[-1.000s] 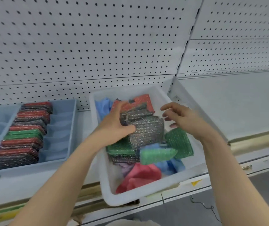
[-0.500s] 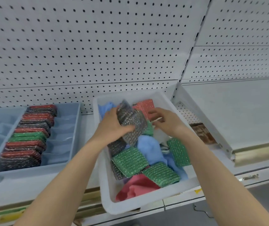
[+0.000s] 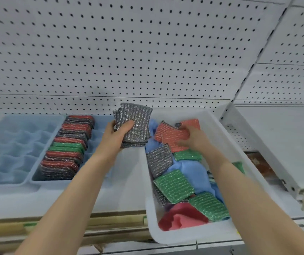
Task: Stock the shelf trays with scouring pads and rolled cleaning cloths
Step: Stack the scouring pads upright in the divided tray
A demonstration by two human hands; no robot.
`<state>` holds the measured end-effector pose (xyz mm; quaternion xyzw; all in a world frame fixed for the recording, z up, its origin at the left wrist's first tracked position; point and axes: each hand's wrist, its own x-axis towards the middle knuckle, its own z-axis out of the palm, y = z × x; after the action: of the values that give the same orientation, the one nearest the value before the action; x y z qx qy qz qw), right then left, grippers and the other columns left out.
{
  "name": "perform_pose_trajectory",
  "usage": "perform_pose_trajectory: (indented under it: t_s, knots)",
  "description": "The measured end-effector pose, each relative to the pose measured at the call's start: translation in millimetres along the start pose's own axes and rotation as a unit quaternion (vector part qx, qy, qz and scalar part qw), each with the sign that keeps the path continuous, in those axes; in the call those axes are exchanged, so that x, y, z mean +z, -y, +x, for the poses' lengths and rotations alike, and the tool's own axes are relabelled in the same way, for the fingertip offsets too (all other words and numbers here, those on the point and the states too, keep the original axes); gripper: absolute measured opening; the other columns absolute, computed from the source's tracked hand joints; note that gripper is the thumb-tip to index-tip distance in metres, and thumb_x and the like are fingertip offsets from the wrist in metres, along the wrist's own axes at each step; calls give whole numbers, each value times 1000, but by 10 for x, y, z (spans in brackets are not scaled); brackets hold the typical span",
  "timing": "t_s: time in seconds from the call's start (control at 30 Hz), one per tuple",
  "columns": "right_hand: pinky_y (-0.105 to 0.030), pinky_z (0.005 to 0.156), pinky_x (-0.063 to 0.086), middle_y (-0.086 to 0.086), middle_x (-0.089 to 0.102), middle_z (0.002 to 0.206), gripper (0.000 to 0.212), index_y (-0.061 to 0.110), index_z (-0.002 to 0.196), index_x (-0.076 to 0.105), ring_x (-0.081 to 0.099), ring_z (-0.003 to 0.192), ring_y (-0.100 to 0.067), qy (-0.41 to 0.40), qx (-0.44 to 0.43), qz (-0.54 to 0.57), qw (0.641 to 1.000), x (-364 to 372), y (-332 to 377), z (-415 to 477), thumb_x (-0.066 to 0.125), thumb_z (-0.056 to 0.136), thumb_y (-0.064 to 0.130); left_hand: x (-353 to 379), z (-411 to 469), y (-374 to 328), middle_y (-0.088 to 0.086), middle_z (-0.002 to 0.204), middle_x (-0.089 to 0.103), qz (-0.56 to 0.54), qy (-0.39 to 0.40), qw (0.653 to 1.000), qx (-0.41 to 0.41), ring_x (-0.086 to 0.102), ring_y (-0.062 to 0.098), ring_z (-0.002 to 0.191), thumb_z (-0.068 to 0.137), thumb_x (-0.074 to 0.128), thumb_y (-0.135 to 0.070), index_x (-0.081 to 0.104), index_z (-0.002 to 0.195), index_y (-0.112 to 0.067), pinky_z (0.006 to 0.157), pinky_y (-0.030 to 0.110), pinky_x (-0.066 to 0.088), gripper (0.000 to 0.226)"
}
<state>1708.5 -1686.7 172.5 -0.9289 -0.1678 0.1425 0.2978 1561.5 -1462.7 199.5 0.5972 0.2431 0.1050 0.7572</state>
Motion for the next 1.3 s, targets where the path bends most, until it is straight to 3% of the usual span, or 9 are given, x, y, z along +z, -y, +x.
perform_pose_trajectory:
  t_s: [0.1, 0.2, 0.3, 0.47, 0.7, 0.8, 0.97, 1.17, 1.3]
  knots:
    - [-37, 73, 58, -9, 67, 104, 33, 20, 105, 58, 64, 81, -21, -79, 33, 29, 996, -137, 185, -38, 78, 78, 18, -348, -1, -34, 0, 119, 68, -15, -11, 1000, 2, 68, 16, 105, 80, 74, -43, 47, 135, -19, 96, 43, 52, 66]
    - [-34, 65, 48, -4, 62, 92, 30, 15, 105, 56, 63, 83, -27, -218, 2, 31, 975, -258, 542, -168, 74, 82, 22, -728, 11, -132, -3, 132, 61, -10, -40, 999, -2, 58, 20, 120, 56, 80, -70, 43, 140, -28, 102, 50, 46, 102]
    - [-33, 67, 44, 5, 59, 88, 26, 19, 102, 54, 60, 80, -23, -289, -55, 62, 954, -166, 1047, -354, 71, 84, 27, -1081, -12, -231, -4, 139, 55, -23, -58, 998, 11, 56, 20, 123, 49, 79, -75, 39, 142, -34, 98, 47, 49, 109]
    - [-28, 65, 49, 8, 61, 84, 32, 23, 107, 59, 58, 67, -9, -182, -141, 176, 957, 590, 1856, -638, 75, 80, 27, -1751, -38, -383, -1, 120, 68, -103, -103, 988, 43, 67, 15, 106, 87, 62, -49, 48, 134, -20, 84, 36, 54, 57]
    - [-27, 75, 52, 18, 60, 85, 21, 29, 97, 61, 56, 71, 1, -21, -164, 145, 976, 1729, 2398, -845, 74, 83, 19, -2762, -138, -371, 1, 119, 70, -99, -128, 985, 57, 67, 18, 108, 82, 60, -51, 51, 134, -18, 90, 38, 54, 63]
    - [-14, 73, 44, 18, 62, 87, 22, 23, 100, 63, 58, 77, -4, -32, -197, 83, 976, 2058, 2459, -923, 76, 83, 19, -3014, -178, -316, 1, 120, 69, -96, -125, 986, 46, 67, 17, 108, 74, 63, -56, 50, 135, -20, 94, 40, 52, 72]
    - [-33, 69, 52, 2, 72, 94, 21, 15, 96, 68, 66, 84, -21, -84, -298, -69, 948, 2306, 2352, -929, 78, 77, 11, -3181, -160, -238, 3, 122, 68, -89, -121, 988, 34, 68, 17, 107, 76, 63, -55, 49, 136, -17, 88, 37, 55, 73]
    - [-29, 55, 43, 1, 66, 80, 13, 17, 83, 67, 58, 74, -25, -53, -361, -178, 914, 2295, 2428, -850, 74, 77, 8, -3156, -122, -222, 4, 123, 67, -81, -129, 988, 31, 68, 16, 104, 83, 64, -50, 44, 139, -15, 86, 35, 56, 69]
    - [-28, 67, 39, 2, 63, 98, 16, 21, 97, 74, 55, 94, -21, 26, -346, -225, 911, 2238, 2519, -762, 75, 82, 27, -3034, -109, -243, 4, 121, 66, -78, -130, 988, 29, 69, 12, 99, 92, 60, -41, 42, 139, -14, 81, 31, 56, 57]
